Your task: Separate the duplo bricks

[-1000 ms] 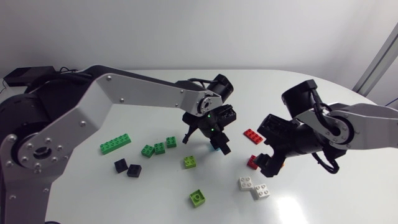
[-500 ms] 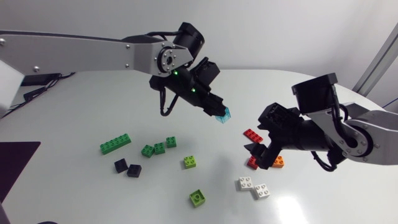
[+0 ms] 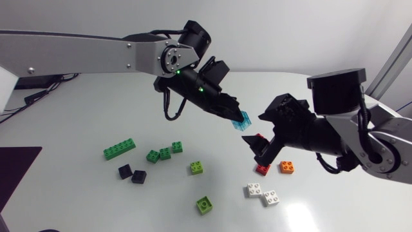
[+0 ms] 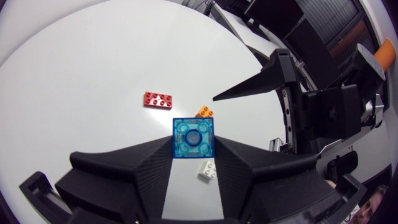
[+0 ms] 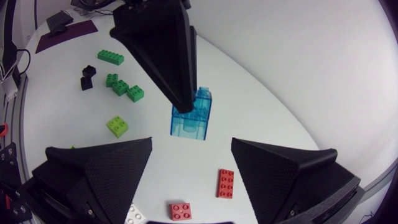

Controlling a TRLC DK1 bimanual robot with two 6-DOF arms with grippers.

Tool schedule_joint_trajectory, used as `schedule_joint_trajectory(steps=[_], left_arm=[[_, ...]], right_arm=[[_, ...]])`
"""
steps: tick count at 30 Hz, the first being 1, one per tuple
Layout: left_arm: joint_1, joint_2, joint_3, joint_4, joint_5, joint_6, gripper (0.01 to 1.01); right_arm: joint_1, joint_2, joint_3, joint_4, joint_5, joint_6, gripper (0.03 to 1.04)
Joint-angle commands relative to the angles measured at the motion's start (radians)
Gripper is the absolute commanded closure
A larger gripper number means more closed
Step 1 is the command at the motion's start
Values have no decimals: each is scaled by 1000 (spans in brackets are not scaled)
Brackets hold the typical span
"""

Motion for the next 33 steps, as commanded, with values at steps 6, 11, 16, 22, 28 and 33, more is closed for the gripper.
schedule_joint_trajectory(steps=[6,11,16,22,28,33], left_arm=[[3,-38,-34,4,39,-40,698],[6,-55,-41,17,47,-50,698],[9,-67,-54,23,50,-50,698],[7,-90,-77,23,55,-50,698],[6,-107,-95,23,56,-50,700],[4,-107,-101,23,64,-50,700]], right_arm=[[64,3,-13,67,66,42,251],[61,20,-18,82,69,47,279],[61,40,-21,93,75,47,279],[58,51,-18,107,77,48,348],[57,42,-20,107,77,55,487],[57,32,-29,110,77,55,805]])
